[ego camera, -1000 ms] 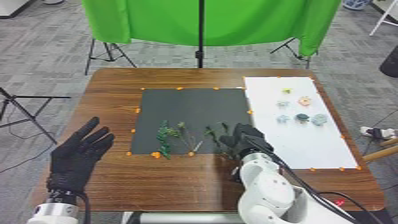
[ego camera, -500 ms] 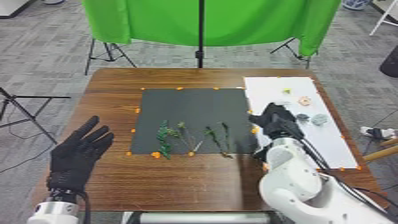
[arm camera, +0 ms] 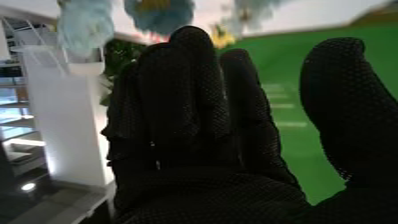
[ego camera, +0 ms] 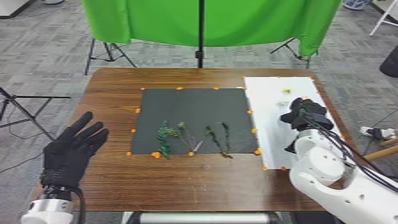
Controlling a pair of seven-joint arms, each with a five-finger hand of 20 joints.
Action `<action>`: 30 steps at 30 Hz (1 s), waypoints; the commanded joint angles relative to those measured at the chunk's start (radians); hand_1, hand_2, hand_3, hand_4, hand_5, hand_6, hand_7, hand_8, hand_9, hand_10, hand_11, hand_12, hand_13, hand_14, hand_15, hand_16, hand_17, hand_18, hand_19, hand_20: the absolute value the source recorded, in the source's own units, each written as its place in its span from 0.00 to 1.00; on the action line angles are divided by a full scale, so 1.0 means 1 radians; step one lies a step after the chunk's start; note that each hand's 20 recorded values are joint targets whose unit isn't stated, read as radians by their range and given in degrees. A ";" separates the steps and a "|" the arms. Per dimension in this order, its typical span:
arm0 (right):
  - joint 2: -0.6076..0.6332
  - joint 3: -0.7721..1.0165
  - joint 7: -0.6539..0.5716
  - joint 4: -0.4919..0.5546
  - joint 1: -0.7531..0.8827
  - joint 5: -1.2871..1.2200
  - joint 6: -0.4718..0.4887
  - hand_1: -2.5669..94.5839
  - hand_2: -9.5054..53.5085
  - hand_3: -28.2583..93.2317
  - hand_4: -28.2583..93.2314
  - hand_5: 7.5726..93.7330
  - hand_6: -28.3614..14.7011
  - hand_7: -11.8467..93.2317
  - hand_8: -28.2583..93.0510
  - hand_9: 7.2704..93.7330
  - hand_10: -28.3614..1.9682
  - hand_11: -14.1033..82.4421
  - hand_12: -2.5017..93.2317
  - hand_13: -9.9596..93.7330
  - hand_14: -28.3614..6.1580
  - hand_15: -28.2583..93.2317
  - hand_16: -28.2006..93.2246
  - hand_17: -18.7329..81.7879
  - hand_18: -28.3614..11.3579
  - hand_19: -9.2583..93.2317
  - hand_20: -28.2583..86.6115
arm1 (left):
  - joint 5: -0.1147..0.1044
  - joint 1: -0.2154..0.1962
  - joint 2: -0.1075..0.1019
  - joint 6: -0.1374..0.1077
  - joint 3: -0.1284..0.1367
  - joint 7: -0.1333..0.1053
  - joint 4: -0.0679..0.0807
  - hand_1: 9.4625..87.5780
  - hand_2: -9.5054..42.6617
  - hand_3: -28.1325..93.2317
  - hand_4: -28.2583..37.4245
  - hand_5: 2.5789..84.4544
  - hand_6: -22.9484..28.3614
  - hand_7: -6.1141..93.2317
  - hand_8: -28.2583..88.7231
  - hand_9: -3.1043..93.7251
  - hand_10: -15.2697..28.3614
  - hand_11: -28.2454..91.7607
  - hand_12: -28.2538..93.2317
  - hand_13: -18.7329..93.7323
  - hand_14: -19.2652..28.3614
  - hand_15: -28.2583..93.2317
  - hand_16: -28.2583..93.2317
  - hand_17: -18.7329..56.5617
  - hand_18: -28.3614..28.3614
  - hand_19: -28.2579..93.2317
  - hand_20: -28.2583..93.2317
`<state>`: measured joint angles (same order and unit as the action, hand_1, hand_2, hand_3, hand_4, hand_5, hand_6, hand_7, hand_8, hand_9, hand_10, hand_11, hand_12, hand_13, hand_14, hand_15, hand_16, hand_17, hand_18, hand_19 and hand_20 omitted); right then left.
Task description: Arrange flowers
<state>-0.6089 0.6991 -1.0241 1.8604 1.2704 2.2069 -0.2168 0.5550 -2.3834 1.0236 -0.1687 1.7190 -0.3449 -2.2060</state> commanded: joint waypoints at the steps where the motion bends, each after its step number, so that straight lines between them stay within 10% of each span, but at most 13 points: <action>1: -0.017 -0.078 0.036 -0.033 -0.052 0.027 -0.013 0.39 0.01 0.89 0.01 0.55 0.63 0.26 0.13 0.68 0.42 0.59 0.20 0.71 0.48 0.82 0.34 0.48 0.15 0.96 0.40 | 0.000 -0.010 0.020 0.005 0.003 0.024 0.009 0.16 0.29 0.91 0.03 0.43 0.63 0.17 0.16 0.40 0.83 0.42 0.32 0.37 1.00 0.64 0.16 0.10 0.98 0.69 0.24; 24: -0.053 -0.191 -0.018 -0.088 -0.116 0.156 -0.043 0.63 0.00 0.78 0.00 0.92 0.67 0.26 0.24 0.98 0.68 0.34 0.37 0.89 0.67 0.70 0.39 0.58 0.24 0.95 0.43 | 0.003 -0.013 0.029 0.004 0.001 0.026 0.003 0.16 0.28 0.91 0.03 0.43 0.63 0.17 0.16 0.40 0.83 0.42 0.32 0.37 1.00 0.64 0.16 0.10 0.98 0.69 0.25; 30: -0.151 -0.206 0.104 0.014 -0.180 0.119 -0.100 0.62 0.00 0.79 0.00 0.93 0.65 0.26 0.25 0.99 0.68 0.35 0.37 0.90 0.67 0.70 0.39 0.58 0.22 0.97 0.43 | -0.022 -0.031 -0.005 -0.019 -0.004 -0.020 -0.010 0.16 0.28 0.91 0.03 0.43 0.63 0.17 0.16 0.40 0.83 0.42 0.32 0.37 1.00 0.64 0.16 0.10 0.98 0.69 0.25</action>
<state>-0.6601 0.5239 -1.0238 1.7676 1.1619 2.3334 -0.2637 0.5532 -2.3867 1.0427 -0.1694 1.7183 -0.3343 -2.2057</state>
